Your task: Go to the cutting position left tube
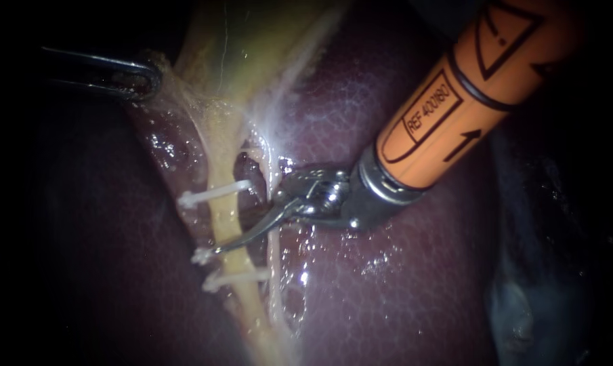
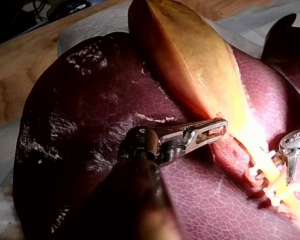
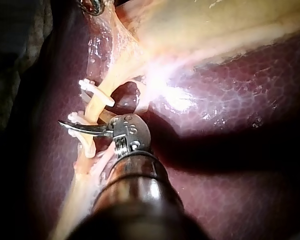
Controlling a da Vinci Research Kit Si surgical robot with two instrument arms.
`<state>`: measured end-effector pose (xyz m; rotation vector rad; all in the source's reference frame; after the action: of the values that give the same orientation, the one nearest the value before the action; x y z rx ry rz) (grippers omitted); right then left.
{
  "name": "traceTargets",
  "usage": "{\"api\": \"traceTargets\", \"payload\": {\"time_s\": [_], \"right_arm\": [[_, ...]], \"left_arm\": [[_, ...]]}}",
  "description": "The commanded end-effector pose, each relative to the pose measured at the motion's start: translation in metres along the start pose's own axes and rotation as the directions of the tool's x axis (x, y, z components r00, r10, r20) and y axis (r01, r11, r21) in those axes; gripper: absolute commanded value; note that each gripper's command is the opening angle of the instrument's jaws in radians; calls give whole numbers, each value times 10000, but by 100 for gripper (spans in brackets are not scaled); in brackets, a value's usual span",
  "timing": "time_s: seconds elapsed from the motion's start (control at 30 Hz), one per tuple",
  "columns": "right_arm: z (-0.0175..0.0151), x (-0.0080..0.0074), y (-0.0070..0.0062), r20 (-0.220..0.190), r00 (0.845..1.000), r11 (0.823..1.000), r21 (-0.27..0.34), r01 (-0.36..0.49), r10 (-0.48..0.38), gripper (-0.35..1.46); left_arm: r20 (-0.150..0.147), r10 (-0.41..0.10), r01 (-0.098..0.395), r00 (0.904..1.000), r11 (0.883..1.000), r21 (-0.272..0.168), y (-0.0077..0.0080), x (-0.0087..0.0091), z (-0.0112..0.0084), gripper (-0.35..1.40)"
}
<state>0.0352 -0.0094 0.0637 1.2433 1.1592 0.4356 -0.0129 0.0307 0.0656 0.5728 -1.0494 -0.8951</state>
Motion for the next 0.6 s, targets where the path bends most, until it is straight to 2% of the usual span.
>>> {"api": "traceTargets", "payload": {"time_s": [0.03,0.13,0.2,0.37,0.47,0.6], "right_arm": [[3,0,2,-97,10000,10000,49,15,-14,112],[8,3,6,-354,9993,9998,190,107,-100,112],[12,4,9,-476,9964,9971,251,720,-707,112],[18,7,11,-475,9798,9805,209,1954,-1942,112],[20,8,7,-478,9749,9756,198,2186,-2175,108],[25,14,-8,-505,9738,9743,281,2233,-2217,108]], "left_arm": [[0,-5,5,10000,10000,-5,0,0,0,-35],[1,-5,5,10000,10000,-5,0,0,0,-35],[1,-5,5,10000,10000,-5,0,0,0,-35],[1,-5,5,10000,10000,-5,0,0,0,-35],[1,-5,5,10000,10000,-5,0,0,0,-35],[0,-5,5,10000,10000,-4,0,0,0,-35]]}}
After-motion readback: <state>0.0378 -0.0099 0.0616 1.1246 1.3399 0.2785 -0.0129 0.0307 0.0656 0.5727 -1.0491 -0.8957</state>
